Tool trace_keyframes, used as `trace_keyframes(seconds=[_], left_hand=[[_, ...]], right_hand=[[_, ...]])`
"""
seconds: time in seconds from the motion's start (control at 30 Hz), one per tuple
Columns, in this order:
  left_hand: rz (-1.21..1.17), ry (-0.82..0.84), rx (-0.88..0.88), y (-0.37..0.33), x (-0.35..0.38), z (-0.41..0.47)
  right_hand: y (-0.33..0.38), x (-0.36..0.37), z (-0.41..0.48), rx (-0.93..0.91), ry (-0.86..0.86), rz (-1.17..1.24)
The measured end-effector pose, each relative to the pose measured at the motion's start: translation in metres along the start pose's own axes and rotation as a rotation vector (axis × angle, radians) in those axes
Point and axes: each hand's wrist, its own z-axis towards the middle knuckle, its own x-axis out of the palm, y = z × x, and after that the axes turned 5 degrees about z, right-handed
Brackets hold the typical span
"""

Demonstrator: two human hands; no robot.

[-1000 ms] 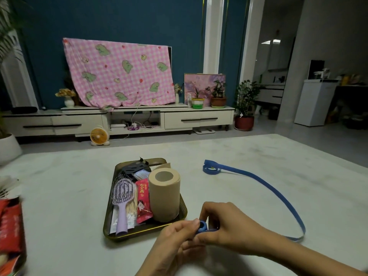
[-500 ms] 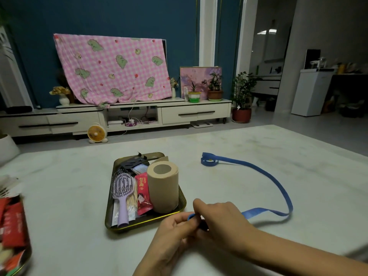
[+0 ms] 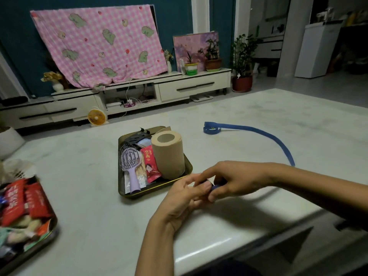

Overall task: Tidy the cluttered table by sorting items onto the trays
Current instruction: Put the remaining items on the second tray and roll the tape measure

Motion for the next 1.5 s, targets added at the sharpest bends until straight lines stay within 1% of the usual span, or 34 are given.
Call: trace_keyframes(seconds=[0.07,0.1,0.17,0.27,0.37,0.43,0.5,0.57,0.67,0.8,0.9,1.0,1.07,1.17,1.33,1.4,1.43,1.5], left_hand=[[0.032,0.028,-0.024,-0.001,-0.001,-0.002],[0.05,0.041,-0.034,-0.001,-0.002,-0.002],[0.089,0.062,-0.046,-0.001,-0.003,-0.002],[0.093,0.076,-0.042,-0.001,-0.002,0.0],[0.062,0.038,-0.027,0.0,-0.001,0.001],[0.013,-0.001,-0.009,0.001,-0.001,0.002],[-0.048,-0.031,-0.006,0.002,-0.001,0.003],[-0.09,-0.037,-0.001,0.003,-0.001,0.003],[-0.106,-0.031,0.003,0.004,0.0,0.004],[-0.119,-0.094,0.008,0.005,0.002,0.004],[-0.101,-0.142,0.024,0.005,0.003,0.003],[-0.12,-0.215,0.023,0.005,0.0,0.004],[-0.112,-0.232,0.025,0.004,0.0,0.005],[-0.034,-0.193,0.023,0.003,0.001,0.004],[0.061,-0.052,0.002,-0.001,0.003,0.0],[0.06,-0.032,-0.002,-0.002,0.004,-0.001],[0.041,-0.035,-0.003,-0.002,0.004,0.0],[-0.031,-0.063,-0.001,0.0,0.002,0.001]], right_hand=[[-0.002,-0.002,-0.002,0.025,0.065,0.115],[-0.002,-0.004,-0.004,0.024,0.089,0.133],[-0.003,-0.006,-0.006,-0.003,0.104,0.1],[-0.003,-0.005,-0.006,-0.012,0.057,0.02],[-0.004,-0.001,-0.006,-0.014,-0.055,-0.101],[-0.005,0.002,-0.006,-0.033,-0.17,-0.243],[-0.006,0.004,-0.006,-0.019,-0.285,-0.335],[-0.009,0.008,-0.005,0.012,-0.374,-0.36],[-0.013,0.016,-0.002,0.012,-0.486,-0.352],[-0.018,0.028,0.003,0.023,-0.562,-0.38],[-0.019,0.029,0.005,0.039,-0.525,-0.308],[-0.016,0.022,0.002,0.027,-0.395,-0.187],[-0.016,0.016,-0.001,0.012,-0.335,-0.149],[-0.015,0.008,-0.005,-0.012,-0.273,-0.08],[-0.012,0.003,-0.01,-0.031,-0.059,0.072],[-0.01,0.003,-0.01,-0.041,-0.053,0.116],[-0.009,0.004,-0.01,-0.042,-0.079,0.125],[-0.007,0.012,-0.007,-0.039,-0.198,0.088]])
